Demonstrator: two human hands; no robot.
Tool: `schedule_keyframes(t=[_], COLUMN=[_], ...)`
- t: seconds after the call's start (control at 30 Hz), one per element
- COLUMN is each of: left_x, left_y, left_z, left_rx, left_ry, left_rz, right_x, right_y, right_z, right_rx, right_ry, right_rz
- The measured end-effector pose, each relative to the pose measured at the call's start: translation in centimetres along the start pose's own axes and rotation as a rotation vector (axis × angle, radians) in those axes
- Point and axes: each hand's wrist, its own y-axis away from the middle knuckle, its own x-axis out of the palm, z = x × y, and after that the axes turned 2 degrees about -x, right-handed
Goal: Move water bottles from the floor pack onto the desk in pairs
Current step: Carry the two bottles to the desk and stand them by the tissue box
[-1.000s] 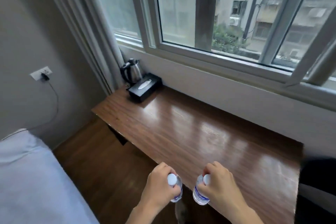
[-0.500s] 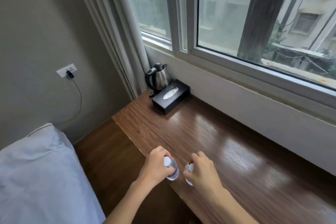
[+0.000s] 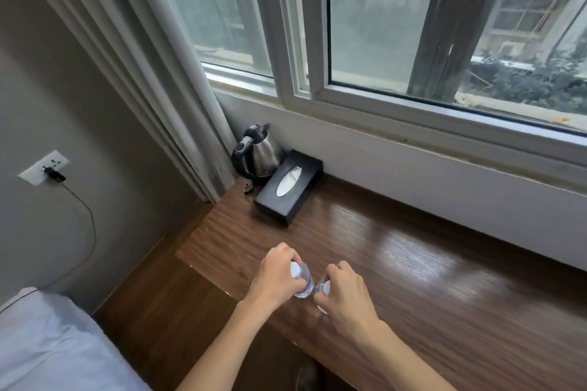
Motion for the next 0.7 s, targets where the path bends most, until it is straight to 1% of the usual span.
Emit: schedule_keyframes(t=[0.13,0.27,0.33,0.43,0.53,0.63,0.7], left_x=[-0.7,-0.8,-0.7,-0.3,0.4,1.4,2.0], left_y=[-2.3,-3.6,-3.9,-4.0,-3.8,-3.6,-3.5], left_z=[1.8,3.1,3.5,4.3,5.2,6.4,7.3], left_rx=[0.065,0.152,0.205,0.303,0.377,0.404,0.369], left_ry=[0.023,0.024,0.021,0.018,0.045,0.106,0.189], left_rz=[0.084,0.122,0.116,0.082,0.032,0.034,0.079], right_x=[1.4,2.3,2.7,3.6,4.7,5.8,6.6], right_y=[-2.0,-3.0,-2.9,-2.5,-2.0,-1.5,-1.1], right_z=[1.5,2.0,1.9,1.7,1.4,0.8,0.3], right_rx=[0.104,0.164,0.163,0.154,0.176,0.227,0.261], right_ry=[-0.012,0.013,0.058,0.13,0.133,0.129,0.099], right_rz=[-0.062,-0.116,-0.13,-0.198,-0.275,-0.341,-0.36])
